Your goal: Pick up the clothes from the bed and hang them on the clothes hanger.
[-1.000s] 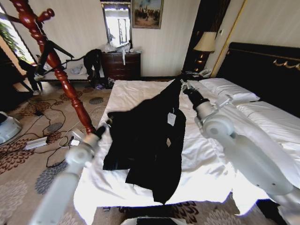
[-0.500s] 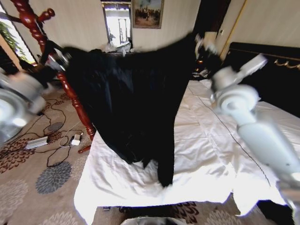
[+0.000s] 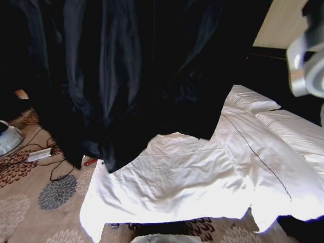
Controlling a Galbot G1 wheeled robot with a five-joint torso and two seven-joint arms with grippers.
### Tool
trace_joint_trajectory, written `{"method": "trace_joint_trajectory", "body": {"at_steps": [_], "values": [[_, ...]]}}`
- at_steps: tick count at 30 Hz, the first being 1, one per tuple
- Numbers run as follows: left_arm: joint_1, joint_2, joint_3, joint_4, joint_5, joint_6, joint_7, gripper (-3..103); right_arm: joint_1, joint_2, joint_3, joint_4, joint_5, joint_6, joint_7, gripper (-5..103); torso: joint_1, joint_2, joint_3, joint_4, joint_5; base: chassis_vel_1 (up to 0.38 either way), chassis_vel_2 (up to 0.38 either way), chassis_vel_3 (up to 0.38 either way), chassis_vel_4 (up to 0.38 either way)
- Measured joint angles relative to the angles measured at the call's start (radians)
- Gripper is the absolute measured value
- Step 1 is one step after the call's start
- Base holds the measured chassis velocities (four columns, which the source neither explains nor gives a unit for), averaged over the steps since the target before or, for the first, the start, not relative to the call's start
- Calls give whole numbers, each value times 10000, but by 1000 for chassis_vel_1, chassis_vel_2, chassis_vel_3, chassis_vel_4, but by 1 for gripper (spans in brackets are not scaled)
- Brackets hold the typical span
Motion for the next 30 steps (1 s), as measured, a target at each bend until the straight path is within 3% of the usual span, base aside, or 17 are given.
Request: {"method": "trace_joint_trajectory", "body": {"at_steps": [3, 5, 12, 16, 20, 22, 25, 26, 30], "values": [[113, 35, -46, -290, 2, 86, -237, 2, -388, -272, 277, 410, 136, -14, 79, 1, -2, 1, -1, 3, -3, 0, 0, 0, 0], [321, 96, -251, -899, -47, 336, -710, 2, -860, -807, 947, 1023, 607, -89, 304, 1, -3, 1, -2, -1, 0, 0, 0, 0, 0], [633, 94, -1063, -1617, -344, 426, -1137, 2, -929, -1595, 1932, 1560, 1518, -183, 711, 1, -3, 1, -2, 4, -1, 0, 0, 0, 0], [740, 88, -1800, -1778, -1228, 593, -1467, 2, -957, -2406, 3003, 2111, 2763, -546, 1604, 1, -4, 2, -3, -4, -1, 0, 0, 0, 0], [926, -22, -1968, -1936, -1279, 735, -1605, 2, -872, -2529, 3093, 2288, 2908, -946, 2131, 1, -5, 3, -5, 3, -1, 0, 0, 0, 0], [1087, -147, -1897, -2020, -1026, 803, -1632, 2, -938, -2469, 2991, 2295, 2812, -1159, 2333, 1, -4, 3, -4, 3, -3, 0, 0, 0, 0], [2300, -737, -1643, -2201, 761, 988, -1533, 2, -1732, -1868, 2020, 1848, 1448, -1813, 2771, 1, -3, 2, -2, -4, -2, 0, 0, 0, 0], [2300, -737, -1643, -2201, 761, 988, -1533, 2, -1732, -1868, 2020, 1848, 1448, -1813, 2771, 1, -3, 2, -2, -4, -2, 0, 0, 0, 0], [3334, -1843, -654, -1749, 2650, 1215, -1390, 2, -1768, -57, -727, 293, -686, -1947, 2774, 1, 1, 0, 2, 6, -1, 0, 0, 0, 0]]}}
